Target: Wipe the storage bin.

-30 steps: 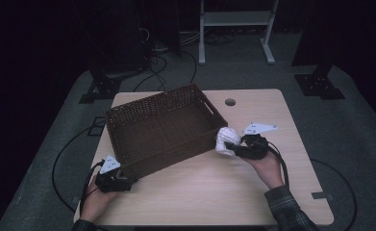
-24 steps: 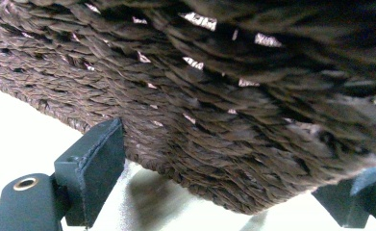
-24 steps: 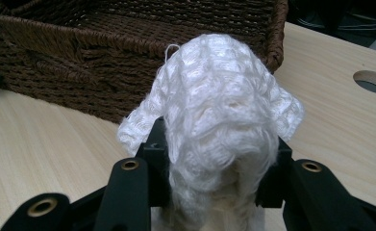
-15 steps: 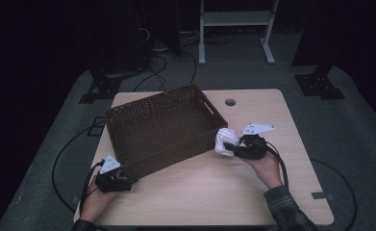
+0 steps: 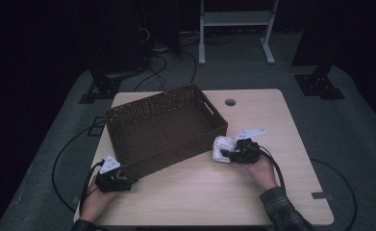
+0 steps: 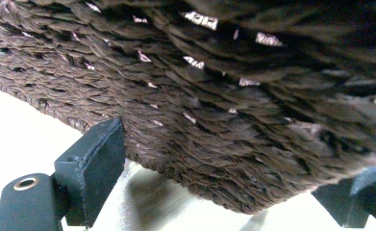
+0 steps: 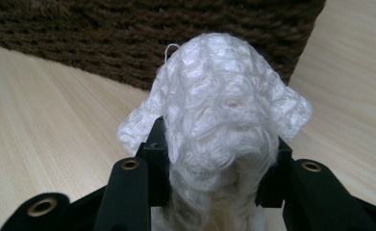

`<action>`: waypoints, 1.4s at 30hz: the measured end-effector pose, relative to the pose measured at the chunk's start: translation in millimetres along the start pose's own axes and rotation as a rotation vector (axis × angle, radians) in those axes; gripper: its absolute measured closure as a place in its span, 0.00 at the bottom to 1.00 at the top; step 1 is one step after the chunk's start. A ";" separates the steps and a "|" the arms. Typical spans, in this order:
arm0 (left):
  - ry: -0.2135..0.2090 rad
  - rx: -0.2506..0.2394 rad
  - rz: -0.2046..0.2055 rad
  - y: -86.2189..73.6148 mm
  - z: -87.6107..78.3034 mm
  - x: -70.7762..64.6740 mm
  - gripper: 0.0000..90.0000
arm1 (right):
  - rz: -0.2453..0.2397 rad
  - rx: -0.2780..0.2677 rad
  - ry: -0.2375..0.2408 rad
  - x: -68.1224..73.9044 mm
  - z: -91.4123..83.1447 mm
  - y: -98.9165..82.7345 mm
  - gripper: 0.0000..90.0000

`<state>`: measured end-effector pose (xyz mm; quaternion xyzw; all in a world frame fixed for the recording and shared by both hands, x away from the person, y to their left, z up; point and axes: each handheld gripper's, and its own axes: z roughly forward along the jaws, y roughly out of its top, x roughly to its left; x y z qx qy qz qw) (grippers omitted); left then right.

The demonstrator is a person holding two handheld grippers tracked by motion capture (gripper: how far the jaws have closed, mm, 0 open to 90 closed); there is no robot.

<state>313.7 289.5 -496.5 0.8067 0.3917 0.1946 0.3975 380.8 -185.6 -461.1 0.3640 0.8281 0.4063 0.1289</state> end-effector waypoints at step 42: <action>0.000 0.001 -0.002 -0.1 -0.1 0.0 0.15 | -0.064 -0.130 0.014 15.8 -36.4 32.9 0.65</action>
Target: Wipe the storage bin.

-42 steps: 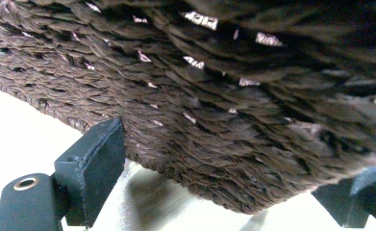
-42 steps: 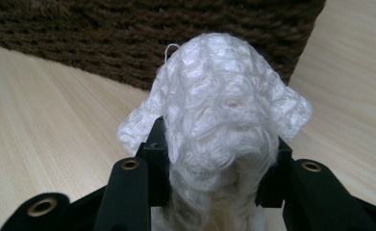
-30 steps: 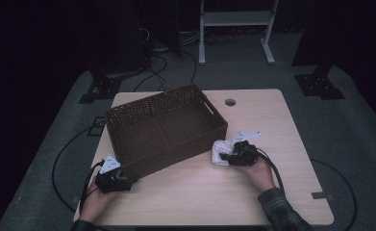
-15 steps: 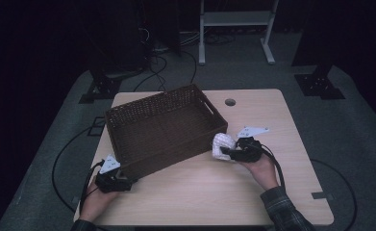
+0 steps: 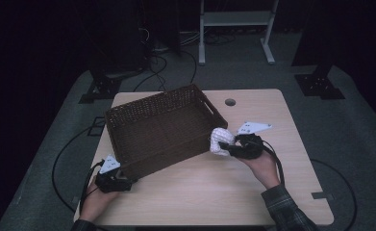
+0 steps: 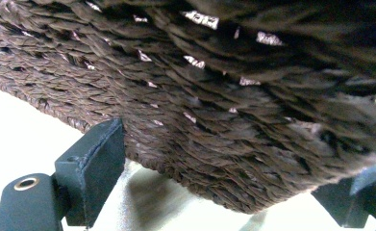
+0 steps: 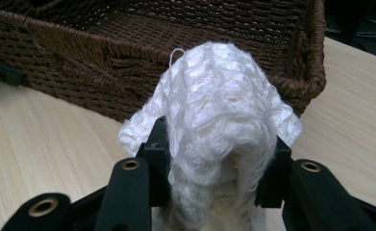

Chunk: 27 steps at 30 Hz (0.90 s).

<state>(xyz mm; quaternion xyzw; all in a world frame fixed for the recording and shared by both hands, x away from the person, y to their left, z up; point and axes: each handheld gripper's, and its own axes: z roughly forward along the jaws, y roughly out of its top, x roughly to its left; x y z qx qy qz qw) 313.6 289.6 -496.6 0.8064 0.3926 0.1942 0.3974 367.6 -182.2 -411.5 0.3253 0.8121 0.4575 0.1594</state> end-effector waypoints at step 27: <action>-0.006 0.002 -0.002 -0.1 0.0 0.6 0.15 | 0.010 0.081 0.023 0.9 27.7 -19.8 0.65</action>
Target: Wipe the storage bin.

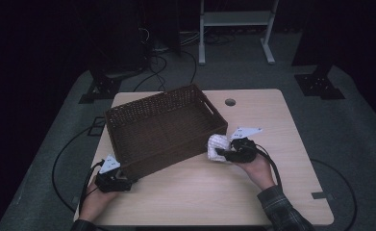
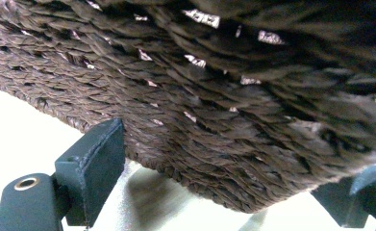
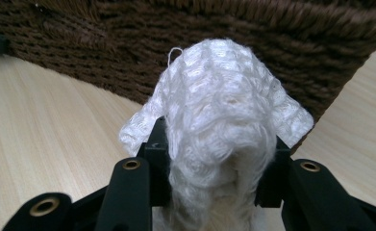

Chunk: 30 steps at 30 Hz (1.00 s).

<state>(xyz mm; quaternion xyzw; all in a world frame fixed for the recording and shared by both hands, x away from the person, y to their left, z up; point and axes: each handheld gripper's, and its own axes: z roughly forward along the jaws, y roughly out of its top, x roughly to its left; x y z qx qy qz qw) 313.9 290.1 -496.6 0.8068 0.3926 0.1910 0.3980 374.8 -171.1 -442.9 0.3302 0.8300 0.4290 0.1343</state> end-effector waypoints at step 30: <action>-0.017 0.004 -0.021 -0.1 0.2 2.2 0.16 | 0.000 0.019 0.014 2.5 9.3 -5.6 0.65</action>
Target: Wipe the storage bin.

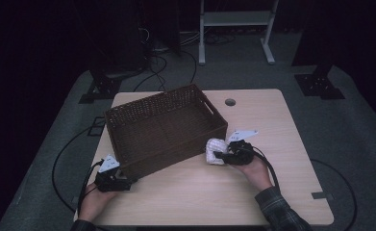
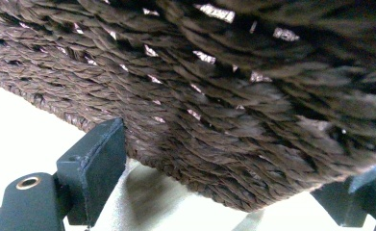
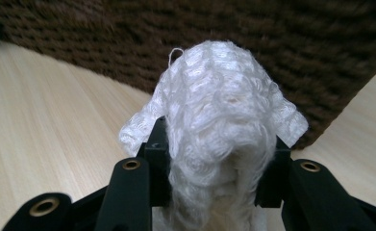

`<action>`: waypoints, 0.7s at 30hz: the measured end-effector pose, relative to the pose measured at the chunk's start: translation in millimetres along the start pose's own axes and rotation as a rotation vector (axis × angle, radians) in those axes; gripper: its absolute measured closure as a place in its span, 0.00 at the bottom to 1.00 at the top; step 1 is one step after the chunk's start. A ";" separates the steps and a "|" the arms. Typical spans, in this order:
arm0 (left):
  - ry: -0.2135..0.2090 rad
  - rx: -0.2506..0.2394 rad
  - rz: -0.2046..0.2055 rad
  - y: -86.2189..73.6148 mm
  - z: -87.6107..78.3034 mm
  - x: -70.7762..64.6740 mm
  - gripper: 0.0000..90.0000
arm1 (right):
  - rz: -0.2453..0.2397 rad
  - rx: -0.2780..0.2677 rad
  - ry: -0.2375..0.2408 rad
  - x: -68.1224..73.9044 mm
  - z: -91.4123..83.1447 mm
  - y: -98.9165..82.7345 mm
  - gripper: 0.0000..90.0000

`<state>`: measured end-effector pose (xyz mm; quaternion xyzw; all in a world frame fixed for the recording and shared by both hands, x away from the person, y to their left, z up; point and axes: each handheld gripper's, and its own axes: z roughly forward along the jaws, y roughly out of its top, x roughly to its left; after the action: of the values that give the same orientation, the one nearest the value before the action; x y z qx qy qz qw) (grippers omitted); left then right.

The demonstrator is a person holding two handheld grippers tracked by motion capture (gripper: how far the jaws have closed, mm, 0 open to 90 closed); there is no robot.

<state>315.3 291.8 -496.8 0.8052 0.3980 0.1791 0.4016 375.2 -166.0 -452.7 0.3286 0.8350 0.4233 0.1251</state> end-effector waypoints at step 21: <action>-0.001 0.000 -0.001 -0.1 0.0 0.0 0.16 | -0.034 -0.098 0.002 10.8 -25.1 20.7 0.65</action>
<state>315.2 291.7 -496.9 0.8050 0.3981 0.1787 0.4020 364.0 -165.8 -420.3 0.3074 0.8188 0.4619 0.1472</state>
